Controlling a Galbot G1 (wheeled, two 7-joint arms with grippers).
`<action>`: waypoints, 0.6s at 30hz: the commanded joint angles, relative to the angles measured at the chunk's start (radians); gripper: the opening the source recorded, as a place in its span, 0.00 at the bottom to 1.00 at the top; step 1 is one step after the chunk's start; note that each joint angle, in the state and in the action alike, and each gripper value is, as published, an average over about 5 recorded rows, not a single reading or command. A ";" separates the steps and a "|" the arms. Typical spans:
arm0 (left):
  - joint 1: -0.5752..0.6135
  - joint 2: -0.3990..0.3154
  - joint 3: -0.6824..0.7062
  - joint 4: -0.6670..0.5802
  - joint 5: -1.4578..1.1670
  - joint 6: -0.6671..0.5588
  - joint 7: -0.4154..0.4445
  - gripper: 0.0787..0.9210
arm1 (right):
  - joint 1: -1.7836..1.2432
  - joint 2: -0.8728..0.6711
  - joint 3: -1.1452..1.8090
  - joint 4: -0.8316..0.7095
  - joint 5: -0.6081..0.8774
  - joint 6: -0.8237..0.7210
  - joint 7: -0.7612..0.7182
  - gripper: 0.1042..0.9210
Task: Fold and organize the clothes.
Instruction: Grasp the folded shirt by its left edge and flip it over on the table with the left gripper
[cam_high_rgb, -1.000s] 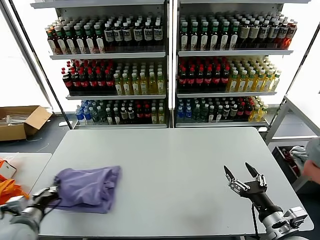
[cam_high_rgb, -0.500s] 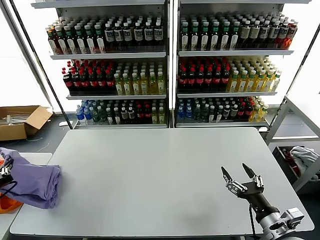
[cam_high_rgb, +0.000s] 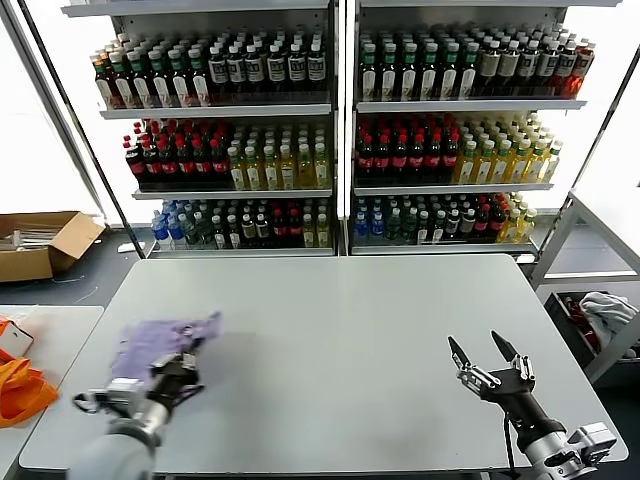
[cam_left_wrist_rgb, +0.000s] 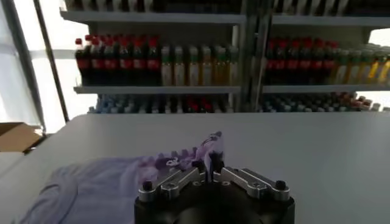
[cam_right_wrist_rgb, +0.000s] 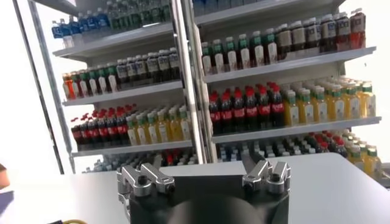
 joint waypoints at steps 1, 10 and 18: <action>-0.255 -0.135 0.464 0.141 -0.243 -0.074 -0.109 0.05 | -0.029 0.006 -0.035 0.030 -0.011 -0.027 0.014 0.88; -0.290 -0.130 0.412 0.109 -0.368 -0.161 -0.122 0.15 | 0.036 -0.019 -0.170 0.045 0.008 -0.105 0.101 0.88; -0.181 -0.055 0.203 -0.012 -0.372 -0.217 0.063 0.42 | 0.268 -0.041 -0.420 -0.046 0.098 -0.250 0.276 0.88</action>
